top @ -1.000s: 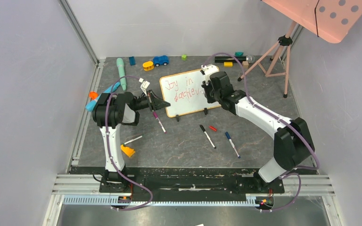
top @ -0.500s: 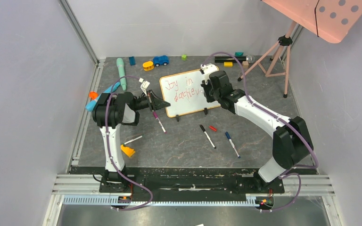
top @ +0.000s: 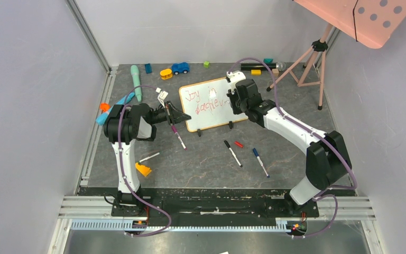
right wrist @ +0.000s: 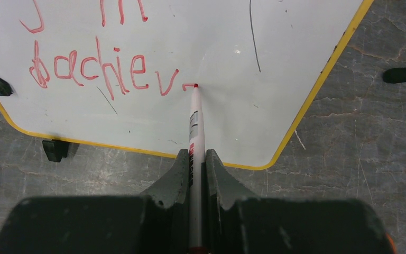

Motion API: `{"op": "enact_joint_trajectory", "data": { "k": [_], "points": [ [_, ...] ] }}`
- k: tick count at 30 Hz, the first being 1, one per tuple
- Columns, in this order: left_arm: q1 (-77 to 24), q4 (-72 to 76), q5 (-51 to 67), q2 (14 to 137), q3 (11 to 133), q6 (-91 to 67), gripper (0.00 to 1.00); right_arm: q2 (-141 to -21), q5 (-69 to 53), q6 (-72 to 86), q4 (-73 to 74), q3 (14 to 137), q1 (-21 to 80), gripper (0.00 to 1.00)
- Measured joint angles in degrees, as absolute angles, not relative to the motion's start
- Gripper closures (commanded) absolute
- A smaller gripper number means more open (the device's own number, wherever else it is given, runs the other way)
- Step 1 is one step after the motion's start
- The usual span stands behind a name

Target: Write a sentence on the whiteboard

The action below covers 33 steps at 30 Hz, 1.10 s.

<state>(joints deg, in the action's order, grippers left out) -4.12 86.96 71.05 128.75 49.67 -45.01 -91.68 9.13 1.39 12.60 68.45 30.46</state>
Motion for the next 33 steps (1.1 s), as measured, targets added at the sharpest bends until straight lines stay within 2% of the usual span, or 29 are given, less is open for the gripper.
{"op": "enact_joint_trajectory", "data": {
  "k": [24, 33],
  "points": [
    [-4.12, 86.96, 71.07, 128.75, 49.67, -45.01, 0.98, -92.64, 7.14, 1.3, 13.37, 71.0, 29.76, 1.0],
    [-4.12, 86.96, 71.07, 128.75, 49.67, -45.04, 0.98, -91.77, 4.86, 1.23, 12.34, 67.85, 29.78, 1.0]
  ]
}}
